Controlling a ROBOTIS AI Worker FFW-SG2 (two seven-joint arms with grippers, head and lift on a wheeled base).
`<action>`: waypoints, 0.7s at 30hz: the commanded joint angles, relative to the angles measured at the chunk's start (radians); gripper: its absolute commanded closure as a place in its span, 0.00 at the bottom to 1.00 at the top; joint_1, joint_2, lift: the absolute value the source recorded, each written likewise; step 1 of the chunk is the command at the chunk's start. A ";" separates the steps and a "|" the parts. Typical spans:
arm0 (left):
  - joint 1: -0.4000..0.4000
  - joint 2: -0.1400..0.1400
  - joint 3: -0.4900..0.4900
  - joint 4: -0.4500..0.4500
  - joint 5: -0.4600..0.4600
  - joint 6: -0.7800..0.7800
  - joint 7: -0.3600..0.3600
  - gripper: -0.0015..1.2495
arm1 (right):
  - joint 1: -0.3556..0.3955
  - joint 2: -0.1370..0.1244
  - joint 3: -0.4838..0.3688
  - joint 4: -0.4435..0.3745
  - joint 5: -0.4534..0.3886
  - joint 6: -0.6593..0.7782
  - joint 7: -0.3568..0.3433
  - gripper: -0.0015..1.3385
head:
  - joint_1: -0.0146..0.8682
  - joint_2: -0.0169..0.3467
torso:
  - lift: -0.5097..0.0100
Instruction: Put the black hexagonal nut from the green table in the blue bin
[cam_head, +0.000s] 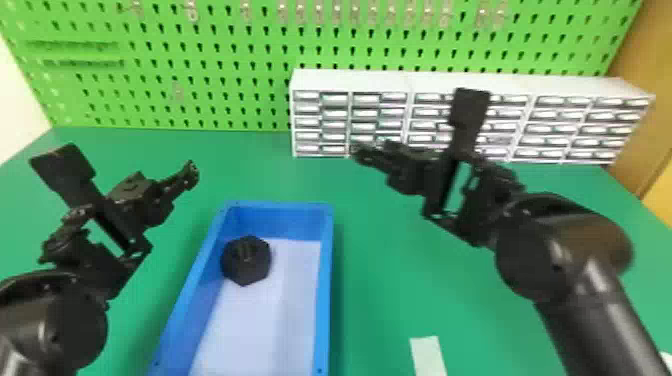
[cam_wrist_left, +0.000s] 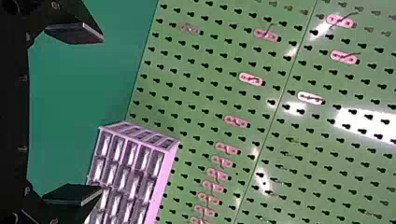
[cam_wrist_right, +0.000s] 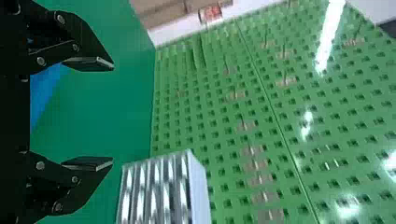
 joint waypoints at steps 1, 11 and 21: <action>0.000 0.000 0.001 0.000 0.002 0.000 0.000 0.12 | 0.079 0.016 -0.126 -0.078 0.109 0.018 -0.013 0.40 | 0.77 0.14 | 0.79; 0.002 0.000 0.007 0.000 0.008 0.000 0.000 0.12 | 0.220 0.052 -0.368 -0.196 0.260 0.050 -0.029 0.40 | 0.77 0.14 | 0.79; 0.003 0.000 0.012 0.000 0.008 0.000 0.000 0.12 | 0.322 0.065 -0.541 -0.201 0.243 0.016 -0.004 0.40 | 0.77 0.14 | 0.79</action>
